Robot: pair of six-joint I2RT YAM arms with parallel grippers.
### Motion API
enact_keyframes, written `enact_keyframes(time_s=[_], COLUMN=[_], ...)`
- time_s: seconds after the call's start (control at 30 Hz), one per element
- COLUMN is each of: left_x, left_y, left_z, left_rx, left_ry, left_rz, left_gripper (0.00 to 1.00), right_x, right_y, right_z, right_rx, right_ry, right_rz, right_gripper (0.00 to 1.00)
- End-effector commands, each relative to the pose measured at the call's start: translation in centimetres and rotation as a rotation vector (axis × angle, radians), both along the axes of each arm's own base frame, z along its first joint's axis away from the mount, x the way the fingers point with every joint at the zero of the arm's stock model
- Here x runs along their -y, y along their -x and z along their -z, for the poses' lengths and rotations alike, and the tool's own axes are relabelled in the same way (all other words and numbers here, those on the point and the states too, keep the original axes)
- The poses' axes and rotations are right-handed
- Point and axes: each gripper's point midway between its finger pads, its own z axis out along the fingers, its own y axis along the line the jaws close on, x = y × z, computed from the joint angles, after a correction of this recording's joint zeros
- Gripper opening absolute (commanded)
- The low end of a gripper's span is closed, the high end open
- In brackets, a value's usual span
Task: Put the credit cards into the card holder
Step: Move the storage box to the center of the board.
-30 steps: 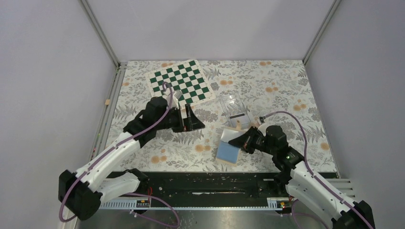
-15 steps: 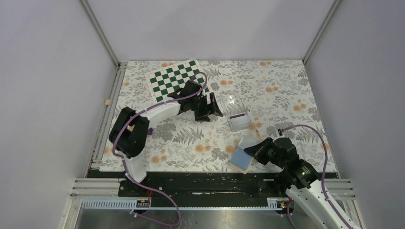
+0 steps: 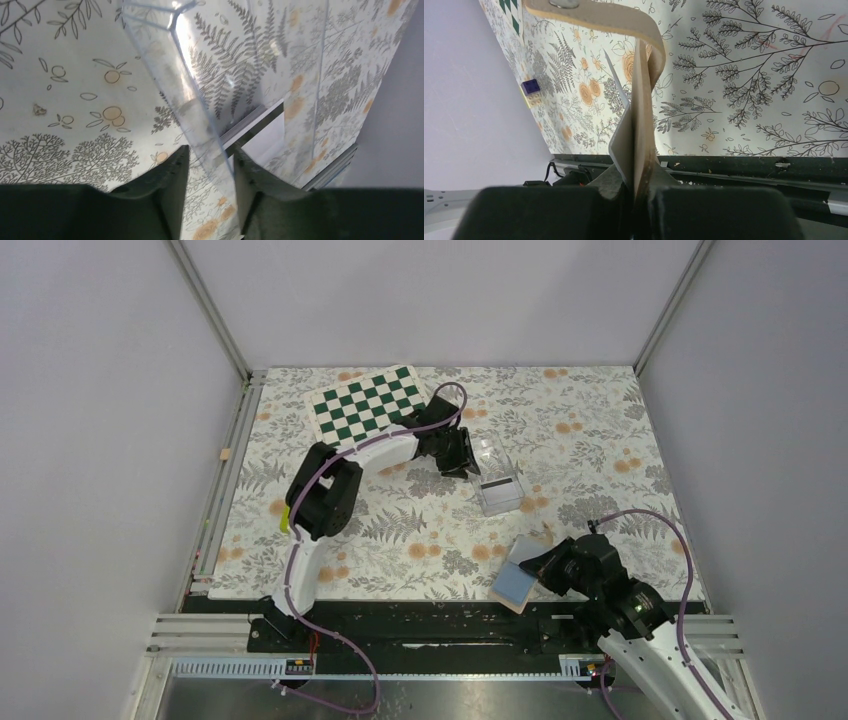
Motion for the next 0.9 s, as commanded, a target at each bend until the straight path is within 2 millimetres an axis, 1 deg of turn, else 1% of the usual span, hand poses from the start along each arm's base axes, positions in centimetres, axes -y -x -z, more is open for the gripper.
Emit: enact_keyframes(time_s=[0.0, 0.13, 0.2, 0.27, 0.57, 0.77, 0.87], left_x=[-0.4, -0.9, -1.4, -2.1, -6.5, -9.6, -11.5], left_y=[-2.0, -2.1, -2.1, -2.1, -1.9, -1.1, -0.6], left_z=[-0.4, -0.3, -0.5, -0.8, -2.7, -3.4, -3.3], left_rx=[0.038, 0.034, 0.037, 0.038, 0.041, 0.037, 0.024], left_ry=[-0.048, -0.066, -0.073, -0.083, -0.104, -0.147, -0.173], left_rz=[-0.067, -0.098, -0.119, -0.144, -0.244, -0.286, -0.313], left_gripper=[0.33, 0.12, 0.05, 0.0, 0.0, 0.0, 0.0], right_x=[0.1, 0.1, 0.0, -0.1, -1.2, -1.8, -2.5], right_y=[-0.6, -0.7, -0.8, -1.0, -1.7, -2.3, -3.0], right_z=[-1.9, -2.0, -2.0, -2.0, -2.5, -2.5, -2.7], right_rx=[0.05, 0.056, 0.059, 0.067, 0.084, 0.094, 0.107], right_ry=[-0.001, 0.0, 0.002, 0.002, -0.015, -0.03, -0.046], right_rz=[0.009, 0.007, 0.005, -0.001, -0.038, -0.048, -0.064], right_gripper=[0.0, 0.0, 0.0, 0.0, 0.0, 0.0, 0.0])
